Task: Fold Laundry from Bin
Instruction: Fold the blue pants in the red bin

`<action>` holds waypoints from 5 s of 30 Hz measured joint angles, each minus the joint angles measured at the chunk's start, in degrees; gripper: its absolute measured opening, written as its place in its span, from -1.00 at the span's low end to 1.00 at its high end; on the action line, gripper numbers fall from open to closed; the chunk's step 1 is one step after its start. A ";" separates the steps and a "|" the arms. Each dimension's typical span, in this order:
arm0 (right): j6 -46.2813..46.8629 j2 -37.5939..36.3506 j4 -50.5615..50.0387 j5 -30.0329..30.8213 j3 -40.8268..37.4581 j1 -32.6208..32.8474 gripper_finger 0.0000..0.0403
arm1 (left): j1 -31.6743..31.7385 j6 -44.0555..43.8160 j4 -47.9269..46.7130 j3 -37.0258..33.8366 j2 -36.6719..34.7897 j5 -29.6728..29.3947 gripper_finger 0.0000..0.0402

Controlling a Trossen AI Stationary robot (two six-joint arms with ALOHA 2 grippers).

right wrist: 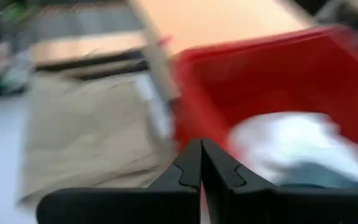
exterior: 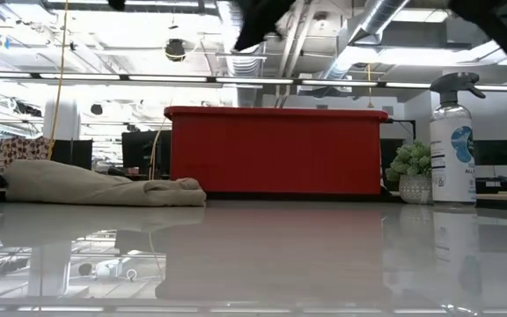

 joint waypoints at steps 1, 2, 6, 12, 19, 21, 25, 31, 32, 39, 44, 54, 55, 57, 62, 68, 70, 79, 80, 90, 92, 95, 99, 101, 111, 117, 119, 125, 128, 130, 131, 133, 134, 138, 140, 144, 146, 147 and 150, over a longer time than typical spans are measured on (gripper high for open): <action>-0.12 -1.47 -0.60 0.76 0.13 -1.45 -0.84 | 0.68 0.29 -0.83 1.32 1.09 1.42 -1.00; -0.12 -2.46 -1.88 1.10 0.19 -2.86 -0.84 | 1.27 0.89 -1.57 2.61 2.47 2.60 -1.00; -0.06 -4.33 -9.65 -3.18 -0.13 -8.23 -0.77 | 3.68 4.89 -2.94 9.17 9.17 8.35 -0.89; -5.05 -10.03 -14.77 -7.42 0.07 -12.29 -0.62 | 8.07 17.31 -8.27 26.29 22.07 17.44 -0.53; -6.67 -12.86 -13.33 -7.19 -0.11 -14.83 -0.55 | 17.65 26.39 -31.30 50.99 36.64 17.89 -0.20; -6.70 -13.35 -13.50 -7.40 -0.08 -15.20 -0.53 | 20.87 28.54 -33.19 55.80 40.21 20.31 -0.15; -6.71 -13.72 -14.06 -7.06 -0.06 -16.53 -0.49 | 27.65 29.19 -33.99 62.77 46.62 27.88 -0.13; -4.40 -14.40 -14.21 -7.25 -0.06 -16.79 -0.49 | 36.74 27.10 -32.43 67.09 53.61 37.66 -0.13; -4.28 -14.42 -14.43 -7.23 -0.06 -16.82 -0.49 | 37.80 26.54 -31.33 67.14 54.60 38.44 -0.13; -2.83 -14.44 -18.01 -7.19 -0.06 -16.83 -0.49 | 41.26 22.79 -20.83 67.28 61.49 41.29 -0.13; -2.65 -14.85 -26.15 -7.16 -0.06 -16.83 -0.49 | 41.05 22.91 -18.73 67.26 67.15 41.28 -0.13; -2.67 -19.01 -34.77 -7.16 -0.06 -16.86 -0.49 | 40.71 23.16 -18.84 75.49 83.06 36.69 -0.13; -2.68 -19.47 -34.79 -7.16 -0.06 -16.86 -0.49 | 40.71 23.37 -18.99 77.53 84.90 35.30 -0.13; -2.70 -20.23 -34.79 -7.16 -0.06 -16.86 -0.49 | 40.71 23.79 -20.30 81.96 88.81 33.05 -0.13; -2.57 -21.14 -34.89 -7.10 -0.06 -16.97 -0.49 | 40.82 25.59 -19.97 80.15 91.13 29.04 -0.13; -2.41 -21.41 -34.87 -7.10 -0.06 -16.97 -0.49 | 40.73 33.64 -26.15 80.15 91.47 23.65 -0.13; -2.34 -21.18 -34.83 -7.10 -0.06 -16.97 -0.49 | 40.71 35.13 -25.68 80.15 91.47 23.45 -0.13; -2.19 -21.04 -34.57 -7.11 -0.06 -16.97 -0.49 | 40.20 33.17 -28.92 80.21 93.67 27.30 -0.13; -2.18 -21.04 -34.57 -7.12 -0.06 -16.97 -0.49 | 40.13 33.04 -29.74 80.20 93.86 27.01 -0.13; -2.19 -21.04 -34.37 -7.16 -0.06 -16.44 -0.49 | 40.40 30.96 -32.57 80.26 96.63 24.39 -0.34; -2.19 -21.04 -34.35 -7.19 -0.06 -16.44 -0.49 | 40.61 30.24 -32.73 80.27 96.67 24.06 -0.62; -2.20 -21.04 -34.34 -7.16 -0.06 -16.45 -0.49 | 40.87 29.07 -32.59 82.27 97.15 21.78 -0.93; -2.19 -21.04 -34.26 -7.10 -0.06 -16.46 -0.49 | 40.95 28.84 -28.98 82.16 95.62 19.16 -0.99; -2.24 -21.02 -34.15 -7.03 -0.06 -16.63 -0.49 | 40.94 28.96 -27.85 82.14 93.43 18.94 -1.00; -3.49 -21.02 -31.18 -6.99 -0.06 -19.95 -0.49 | 41.00 29.73 -26.07 82.14 82.50 19.97 -1.00; -2.50 -20.99 -31.72 -7.05 -0.06 -22.65 -0.49 | 42.23 29.89 -25.82 82.46 81.65 28.94 -0.97; -2.39 -20.93 -32.33 -7.10 -0.06 -23.19 -0.49 | 42.94 30.32 -27.01 82.11 83.32 33.50 -0.89; -2.19 -20.91 -35.04 -8.93 -0.06 -24.49 -0.49 | 43.36 29.51 -25.45 82.42 86.96 38.95 -0.49; -2.18 -20.91 -36.21 -8.93 -0.06 -24.53 -0.49 | 43.06 30.64 -26.92 82.16 89.66 41.79 -0.23; -2.17 -20.91 -36.60 -8.93 -0.06 -24.53 -0.49 | 42.57 32.95 -28.28 81.95 90.57 41.60 -0.06; -2.17 -20.91 -36.84 -8.93 -0.06 -24.53 -0.49 | 42.13 34.37 -27.61 82.01 90.86 39.67 0.02; -2.17 -20.91 -37.48 -8.96 -0.06 -24.51 -0.49 | 41.89 36.17 -27.44 82.23 90.86 34.99 0.17; -2.17 -20.91 -37.43 -9.02 -0.06 -24.51 -0.49 | 41.65 36.44 -27.01 82.31 91.10 32.69 0.24; -2.19 -20.91 -37.39 -9.28 -0.06 -24.51 -0.49 | 41.61 36.15 -28.02 82.23 92.29 27.35 0.40; -2.22 -20.91 -37.39 -9.28 -0.06 -24.51 -0.49 | 41.63 36.48 -28.75 82.16 92.39 25.96 0.42; -2.22 -20.91 -37.35 -9.28 -0.06 -24.51 -0.49 | 41.59 35.91 -30.27 82.32 93.15 25.09 0.41; -2.22 -20.91 -37.32 -9.33 -0.06 -24.37 -0.49 | 41.60 35.02 -31.44 82.21 94.44 25.21 0.40; -2.24 -20.91 -37.34 -9.35 -0.06 -24.33 -0.49 | 41.50 35.03 -31.27 82.20 94.92 26.03 0.38; -2.22 -20.91 -37.32 -9.67 -0.06 -24.24 -0.49 | 41.54 33.08 -31.37 82.15 96.38 25.98 0.30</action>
